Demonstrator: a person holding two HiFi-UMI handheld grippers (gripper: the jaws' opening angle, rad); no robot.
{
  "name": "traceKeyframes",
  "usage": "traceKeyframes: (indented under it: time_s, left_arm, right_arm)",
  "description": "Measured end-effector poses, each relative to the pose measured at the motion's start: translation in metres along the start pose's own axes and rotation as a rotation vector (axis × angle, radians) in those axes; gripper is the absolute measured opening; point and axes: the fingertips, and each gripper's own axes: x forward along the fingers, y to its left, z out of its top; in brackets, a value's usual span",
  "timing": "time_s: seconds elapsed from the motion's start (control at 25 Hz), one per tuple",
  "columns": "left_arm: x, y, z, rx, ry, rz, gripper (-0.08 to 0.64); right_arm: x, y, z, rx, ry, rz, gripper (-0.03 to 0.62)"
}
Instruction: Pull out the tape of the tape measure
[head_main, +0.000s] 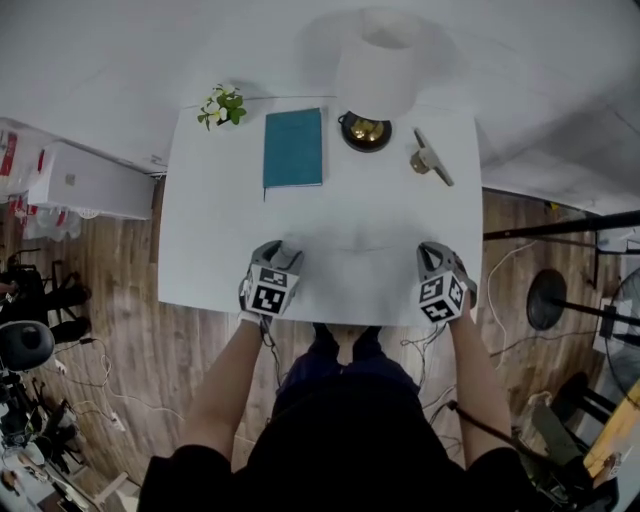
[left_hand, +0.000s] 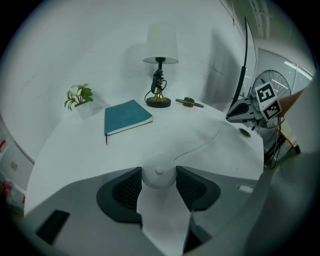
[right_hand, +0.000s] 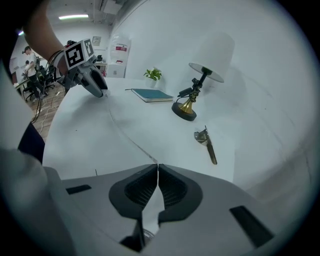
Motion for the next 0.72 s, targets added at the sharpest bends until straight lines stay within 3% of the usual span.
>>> traceKeyframes:
  time_s: [0.24, 0.44, 0.72]
  left_arm:
    - [0.008, 0.001, -0.01, 0.008, 0.014, 0.017, 0.213]
    - [-0.005, -0.002, -0.009, -0.036, 0.001, 0.006, 0.245]
    - [-0.065, 0.013, 0.037, -0.095, -0.183, 0.073, 0.245]
  right_arm:
    - [0.012, 0.005, 0.002, 0.016, 0.006, 0.031, 0.022]
    - [0.003, 0.008, 0.001, 0.045, 0.004, 0.046, 0.091]
    - [-0.049, -0.027, 0.031, 0.203, -0.128, -0.057, 0.083]
